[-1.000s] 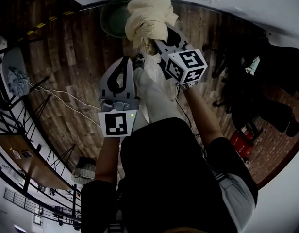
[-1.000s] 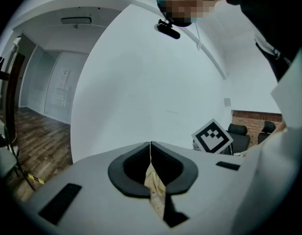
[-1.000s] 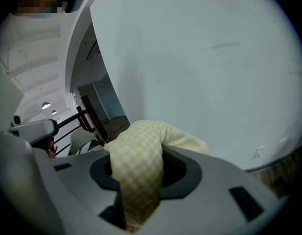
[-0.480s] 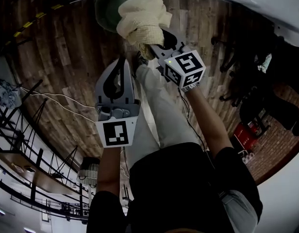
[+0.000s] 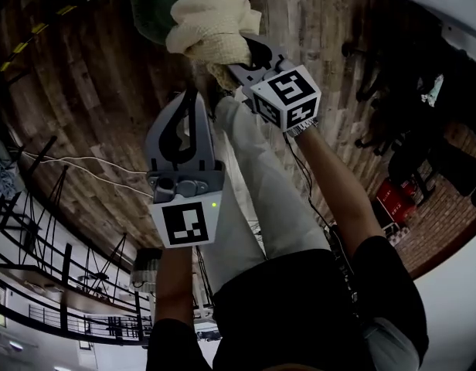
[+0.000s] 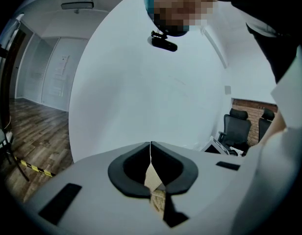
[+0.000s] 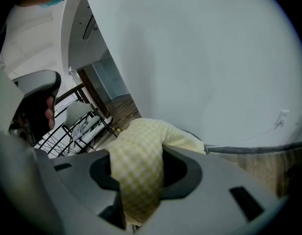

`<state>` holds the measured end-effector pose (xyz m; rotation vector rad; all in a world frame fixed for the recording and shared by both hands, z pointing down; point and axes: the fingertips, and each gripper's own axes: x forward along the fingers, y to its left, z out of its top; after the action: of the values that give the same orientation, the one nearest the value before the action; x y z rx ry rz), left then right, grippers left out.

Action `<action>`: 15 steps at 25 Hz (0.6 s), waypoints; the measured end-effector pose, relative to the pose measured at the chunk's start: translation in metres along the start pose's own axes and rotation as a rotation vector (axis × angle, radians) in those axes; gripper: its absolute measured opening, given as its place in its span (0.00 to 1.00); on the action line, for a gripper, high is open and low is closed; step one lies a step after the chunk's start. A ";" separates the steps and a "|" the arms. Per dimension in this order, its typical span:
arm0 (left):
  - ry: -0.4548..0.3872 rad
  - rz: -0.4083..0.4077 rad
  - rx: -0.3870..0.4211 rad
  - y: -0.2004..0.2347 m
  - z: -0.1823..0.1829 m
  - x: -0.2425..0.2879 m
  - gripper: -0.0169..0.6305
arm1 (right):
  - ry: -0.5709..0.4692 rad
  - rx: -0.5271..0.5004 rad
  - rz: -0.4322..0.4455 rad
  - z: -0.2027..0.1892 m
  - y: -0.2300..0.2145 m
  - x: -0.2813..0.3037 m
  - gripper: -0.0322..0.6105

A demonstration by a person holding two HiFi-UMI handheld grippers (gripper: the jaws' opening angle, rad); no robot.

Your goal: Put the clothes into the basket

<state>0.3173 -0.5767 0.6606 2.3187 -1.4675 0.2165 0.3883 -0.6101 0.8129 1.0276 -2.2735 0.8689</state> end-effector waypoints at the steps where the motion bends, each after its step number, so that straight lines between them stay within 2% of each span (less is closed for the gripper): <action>1: 0.004 0.006 -0.005 0.006 -0.005 0.003 0.05 | 0.016 -0.011 0.006 -0.006 -0.002 0.008 0.30; 11: 0.040 0.006 -0.035 0.018 -0.044 0.018 0.05 | 0.204 -0.112 -0.026 -0.078 -0.032 0.061 0.31; 15: 0.057 -0.004 -0.045 0.016 -0.056 0.019 0.05 | 0.235 -0.115 -0.028 -0.095 -0.042 0.074 0.31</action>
<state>0.3159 -0.5764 0.7220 2.2606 -1.4259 0.2444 0.3935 -0.5980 0.9399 0.8562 -2.0809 0.7934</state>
